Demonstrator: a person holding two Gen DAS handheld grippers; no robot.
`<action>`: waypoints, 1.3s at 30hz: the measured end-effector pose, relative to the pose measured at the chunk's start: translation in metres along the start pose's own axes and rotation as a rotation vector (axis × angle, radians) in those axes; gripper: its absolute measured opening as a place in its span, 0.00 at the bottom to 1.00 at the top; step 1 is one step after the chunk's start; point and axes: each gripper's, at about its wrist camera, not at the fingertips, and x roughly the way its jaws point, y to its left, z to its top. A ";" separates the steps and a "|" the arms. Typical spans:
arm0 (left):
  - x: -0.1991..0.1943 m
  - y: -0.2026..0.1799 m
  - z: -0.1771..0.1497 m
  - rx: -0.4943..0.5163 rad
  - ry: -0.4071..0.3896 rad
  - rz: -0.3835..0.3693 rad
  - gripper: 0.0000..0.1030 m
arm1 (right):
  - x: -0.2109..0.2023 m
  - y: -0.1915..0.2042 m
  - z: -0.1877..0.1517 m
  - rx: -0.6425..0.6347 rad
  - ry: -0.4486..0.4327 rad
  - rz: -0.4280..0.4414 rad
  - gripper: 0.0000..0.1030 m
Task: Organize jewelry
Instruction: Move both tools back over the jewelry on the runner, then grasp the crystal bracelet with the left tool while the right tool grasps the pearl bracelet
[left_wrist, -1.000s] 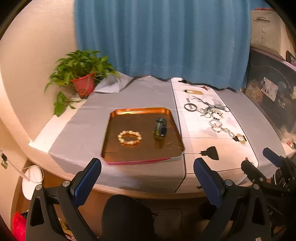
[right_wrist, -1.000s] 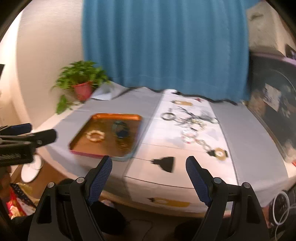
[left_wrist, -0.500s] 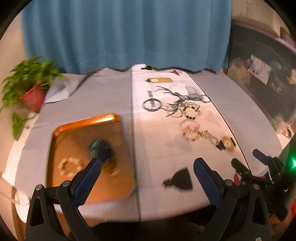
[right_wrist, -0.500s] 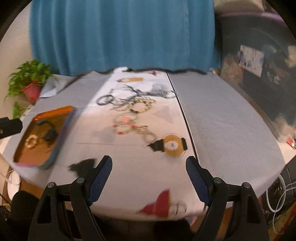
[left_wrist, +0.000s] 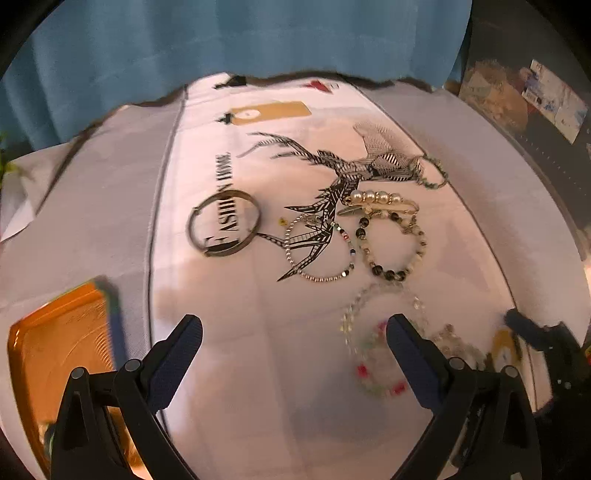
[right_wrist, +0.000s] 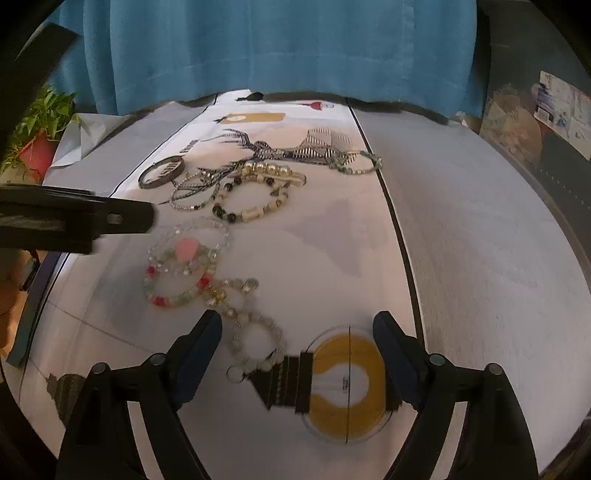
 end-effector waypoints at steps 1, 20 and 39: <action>0.004 -0.001 0.000 0.014 0.008 -0.011 0.96 | 0.001 -0.001 0.001 -0.002 -0.002 0.003 0.84; 0.027 0.000 0.007 -0.005 0.088 -0.094 0.97 | 0.008 -0.005 0.003 -0.003 0.000 0.006 0.90; 0.028 0.009 0.016 -0.012 0.091 -0.078 0.79 | 0.007 -0.005 0.003 -0.002 0.000 0.005 0.90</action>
